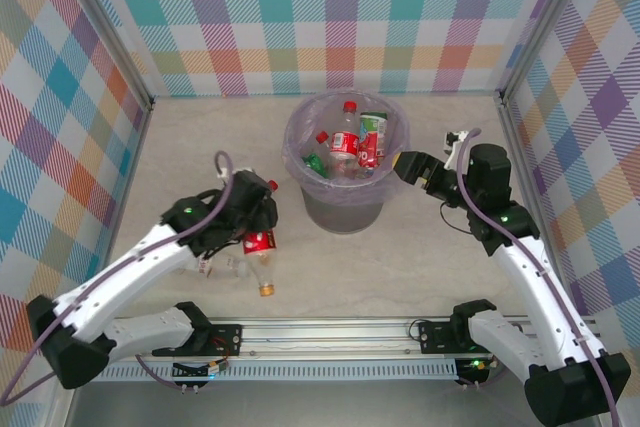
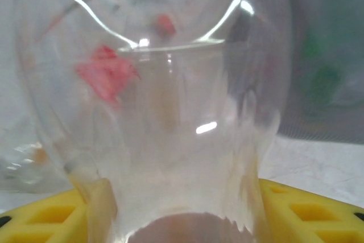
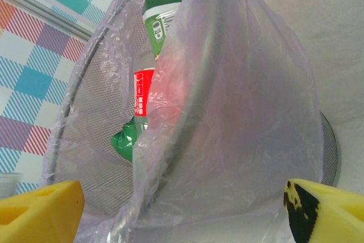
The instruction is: Put the plastic bottles in the bin
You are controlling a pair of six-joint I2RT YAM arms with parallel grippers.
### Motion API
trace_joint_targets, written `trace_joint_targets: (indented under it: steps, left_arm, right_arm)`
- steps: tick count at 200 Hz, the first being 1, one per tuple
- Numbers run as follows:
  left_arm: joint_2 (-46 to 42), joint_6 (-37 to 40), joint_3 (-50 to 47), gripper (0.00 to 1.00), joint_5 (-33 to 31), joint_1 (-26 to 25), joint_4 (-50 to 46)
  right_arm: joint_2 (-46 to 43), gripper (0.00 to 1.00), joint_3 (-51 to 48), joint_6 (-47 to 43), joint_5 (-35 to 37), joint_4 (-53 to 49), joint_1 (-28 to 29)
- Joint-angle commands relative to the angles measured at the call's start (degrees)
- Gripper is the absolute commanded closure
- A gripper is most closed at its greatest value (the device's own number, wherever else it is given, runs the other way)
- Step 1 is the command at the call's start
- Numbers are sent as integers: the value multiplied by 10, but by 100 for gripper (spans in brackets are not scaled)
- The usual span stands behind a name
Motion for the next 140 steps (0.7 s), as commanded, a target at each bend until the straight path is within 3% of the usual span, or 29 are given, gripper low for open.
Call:
trace_joint_targets:
  steps: [1, 31, 89, 126, 140]
  left_arm:
    - [-36, 59, 86, 45, -76, 5, -83]
    - [-27, 127, 195, 49, -83, 5, -32]
    - [66, 224, 333, 57, 43, 5, 149]
    - [83, 232, 279, 63, 92, 6, 407]
    - [95, 238, 273, 63, 89, 5, 463]
  right_arm:
    - [0, 11, -11, 10, -15, 23, 4]
    - [8, 14, -17, 8, -9, 23, 4]
    - [-3, 17, -29, 17, -10, 25, 4]
    - [-20, 17, -34, 31, -14, 30, 4]
    - [-26, 17, -33, 34, -13, 27, 4]
